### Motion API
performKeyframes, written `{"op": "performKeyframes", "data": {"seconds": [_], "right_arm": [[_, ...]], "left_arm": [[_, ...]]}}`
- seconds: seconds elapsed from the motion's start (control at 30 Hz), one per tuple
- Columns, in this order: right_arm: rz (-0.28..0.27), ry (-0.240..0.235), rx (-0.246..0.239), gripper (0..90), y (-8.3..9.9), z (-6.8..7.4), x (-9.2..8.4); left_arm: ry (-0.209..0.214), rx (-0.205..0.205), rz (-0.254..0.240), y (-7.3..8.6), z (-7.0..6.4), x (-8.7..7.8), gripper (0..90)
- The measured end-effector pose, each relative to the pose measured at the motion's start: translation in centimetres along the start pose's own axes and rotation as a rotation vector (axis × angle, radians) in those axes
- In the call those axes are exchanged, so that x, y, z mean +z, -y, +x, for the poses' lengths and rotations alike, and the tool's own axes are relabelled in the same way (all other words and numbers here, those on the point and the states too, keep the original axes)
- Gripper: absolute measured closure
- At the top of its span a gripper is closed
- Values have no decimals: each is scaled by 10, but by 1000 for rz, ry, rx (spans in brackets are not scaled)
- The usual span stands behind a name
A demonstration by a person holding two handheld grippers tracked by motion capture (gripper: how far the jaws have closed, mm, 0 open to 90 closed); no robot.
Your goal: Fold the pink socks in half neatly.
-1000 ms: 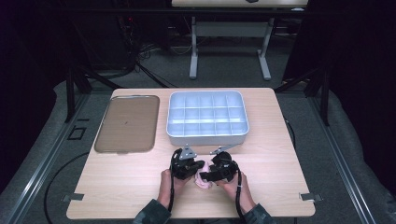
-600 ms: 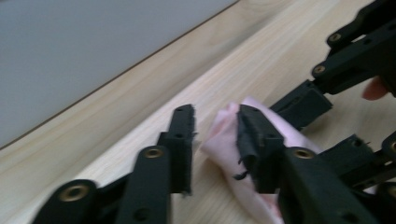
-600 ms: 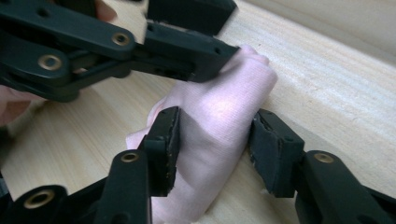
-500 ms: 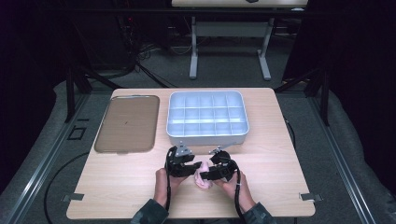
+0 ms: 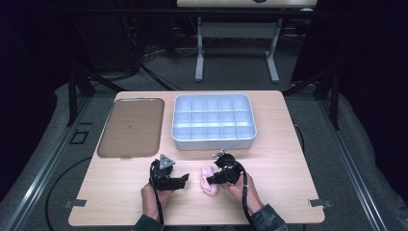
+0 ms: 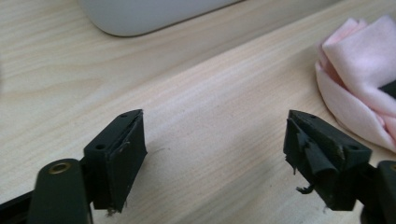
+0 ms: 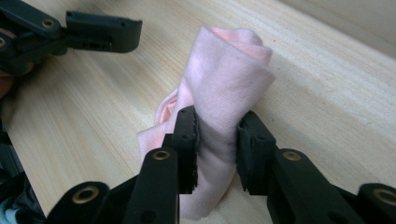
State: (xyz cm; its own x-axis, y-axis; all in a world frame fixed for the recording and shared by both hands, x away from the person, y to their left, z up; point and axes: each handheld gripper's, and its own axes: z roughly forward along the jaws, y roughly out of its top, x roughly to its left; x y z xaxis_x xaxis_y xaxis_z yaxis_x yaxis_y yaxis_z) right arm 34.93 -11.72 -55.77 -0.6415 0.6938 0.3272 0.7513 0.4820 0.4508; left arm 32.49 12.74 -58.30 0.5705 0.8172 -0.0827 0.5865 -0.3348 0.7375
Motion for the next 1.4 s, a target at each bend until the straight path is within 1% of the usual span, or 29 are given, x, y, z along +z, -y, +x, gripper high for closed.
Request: {"op": "performKeyframes", "data": {"seconds": [0.03,0.07,0.1,0.13,0.23,0.27,0.3,0.33,0.37,0.4,0.43,0.47,0.5,0.53,0.63,0.7,0.73,0.83,0.87,0.9,1.0,1.07,1.13,1.2,1.23,1.27,1.33,1.37,1.4], "right_arm": [[0,0,0,726,0,0,0],[2,-1,-14,734,1,0,-1],[1,1,-16,737,1,0,-1],[-8,0,-18,738,1,0,-1],[-14,-4,-30,741,3,0,-1],[-30,-9,-37,742,4,-1,-1],[-32,-8,-37,742,4,-2,-1],[-45,-20,-29,743,5,-2,0],[-43,-17,-41,743,6,-4,-1],[-43,-17,-41,743,6,-4,-1],[-53,-28,-33,744,6,-4,0],[-52,-27,-33,745,6,-4,-1],[-51,-23,-48,745,6,-3,-1],[-48,-18,-48,746,6,-2,-1],[-60,-20,-61,747,7,-3,-1],[-73,-34,-59,749,8,-5,-1],[-78,-48,-59,749,8,-6,-1],[-82,-48,-66,749,8,-6,-2],[-76,-47,-79,749,7,-5,-3],[-85,-52,-82,749,8,-5,-2],[-89,-52,-94,750,8,-4,-4],[-96,-51,-95,750,8,-2,-6],[-101,-36,-101,750,8,-2,-9],[-109,-34,-95,750,8,-2,-11],[-115,-35,-92,750,8,-2,-11],[-117,-23,-94,750,8,-5,-14],[-113,-20,-95,749,8,-6,-16],[-121,-10,-87,749,9,-8,-18],[-121,-10,-87,749,9,-8,-18]], "left_arm": [[0,0,0,0,0,0,200],[1,5,5,1,0,1,199],[6,1,8,2,1,2,193],[5,2,3,3,1,2,185],[-7,0,-14,5,0,2,183],[-16,1,-16,6,-1,2,183],[-18,3,-17,6,-1,2,183],[-18,4,-17,6,0,2,182],[-21,5,-19,6,-1,2,181],[-21,5,-19,6,-1,2,179],[-25,7,-20,7,-2,3,179],[-38,22,-16,7,-3,3,178],[-56,42,-6,7,-6,4,178],[-62,59,-3,6,-8,5,172],[-56,60,-1,6,-8,5,159],[-55,60,0,6,-8,5,155],[-54,61,0,6,-8,5,154],[-54,67,2,6,-8,5,152],[-52,66,2,6,-8,6,152],[-52,67,0,6,-9,6,153],[-50,67,-2,6,-9,6,152],[-50,67,-2,6,-9,6,152],[-50,67,-2,6,-9,6,152],[-50,67,-2,6,-9,6,152],[-50,66,-2,6,-9,6,153],[-50,67,-2,6,-9,6,153],[-50,68,-2,6,-9,6,153],[-50,64,-3,6,-9,6,153],[-50,68,-2,6,-9,6,153]]}}
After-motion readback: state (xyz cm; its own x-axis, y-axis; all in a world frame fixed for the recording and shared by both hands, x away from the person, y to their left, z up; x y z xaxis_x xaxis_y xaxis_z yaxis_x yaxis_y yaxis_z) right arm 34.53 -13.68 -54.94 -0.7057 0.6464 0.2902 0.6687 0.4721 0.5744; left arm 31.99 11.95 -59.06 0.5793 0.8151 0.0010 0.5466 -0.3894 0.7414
